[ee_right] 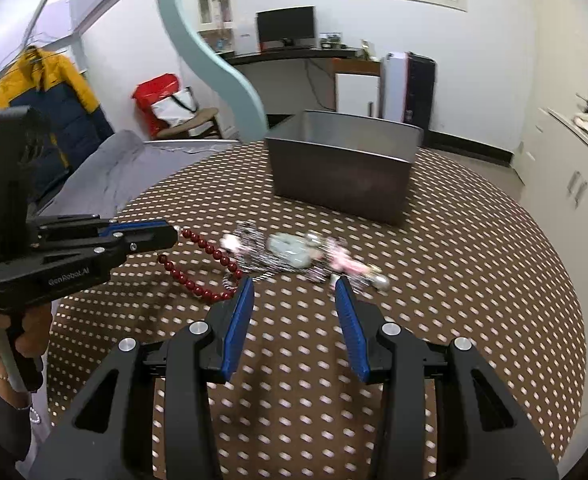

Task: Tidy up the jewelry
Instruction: 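Grasp the dark red bead strand with the left gripper while the right grasps a silver chain charm, then carry both held pieces over the metal box and lower them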

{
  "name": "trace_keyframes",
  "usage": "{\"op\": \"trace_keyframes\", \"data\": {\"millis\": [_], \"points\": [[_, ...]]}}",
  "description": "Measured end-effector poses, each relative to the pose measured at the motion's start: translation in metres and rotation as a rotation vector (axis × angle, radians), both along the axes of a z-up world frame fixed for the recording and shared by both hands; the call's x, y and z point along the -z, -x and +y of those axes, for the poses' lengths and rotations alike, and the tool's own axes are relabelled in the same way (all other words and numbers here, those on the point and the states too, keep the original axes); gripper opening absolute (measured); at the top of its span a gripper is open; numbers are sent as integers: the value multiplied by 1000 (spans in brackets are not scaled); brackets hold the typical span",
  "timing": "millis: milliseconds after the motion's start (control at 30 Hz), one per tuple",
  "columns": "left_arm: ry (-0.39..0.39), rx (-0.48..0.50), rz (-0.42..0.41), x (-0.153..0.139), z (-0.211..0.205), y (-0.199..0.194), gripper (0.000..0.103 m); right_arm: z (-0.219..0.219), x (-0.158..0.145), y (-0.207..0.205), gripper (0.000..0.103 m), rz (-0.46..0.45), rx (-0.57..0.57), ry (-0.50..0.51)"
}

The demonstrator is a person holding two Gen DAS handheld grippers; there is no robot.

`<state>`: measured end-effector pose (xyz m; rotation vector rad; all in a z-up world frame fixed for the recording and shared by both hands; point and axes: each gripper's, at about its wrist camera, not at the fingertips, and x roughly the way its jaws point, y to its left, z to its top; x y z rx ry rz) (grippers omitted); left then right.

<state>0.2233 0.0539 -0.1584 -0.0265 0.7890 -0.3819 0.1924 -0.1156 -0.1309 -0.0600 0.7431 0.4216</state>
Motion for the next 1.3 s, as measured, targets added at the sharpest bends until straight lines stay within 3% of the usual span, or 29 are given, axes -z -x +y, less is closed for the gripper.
{"op": "trace_keyframes", "data": {"millis": [167, 367, 700, 800, 1033, 1167, 1300], "points": [[15, -40, -3, -4, 21, 4, 9, 37, 1, -15, 38, -5, -131, 6], [29, -61, 0, -2, 35, 9, 9, 75, 13, -39, 30, 5, -256, 107], [51, -47, 6, -1, 39, 6, 9, 86, 31, -59, 22, 30, -278, 233], [58, -41, 5, -2, 38, 5, 9, 84, 32, -62, 8, 26, -258, 260], [74, -8, -11, -14, 26, 1, 9, 67, 22, -63, 7, 35, -229, 171], [101, 30, -29, -31, 17, -5, 9, 42, -2, -63, 7, 61, -212, -17], [108, 69, -73, -56, 1, -13, 9, 20, -30, -62, 7, 46, -191, -133]]}}
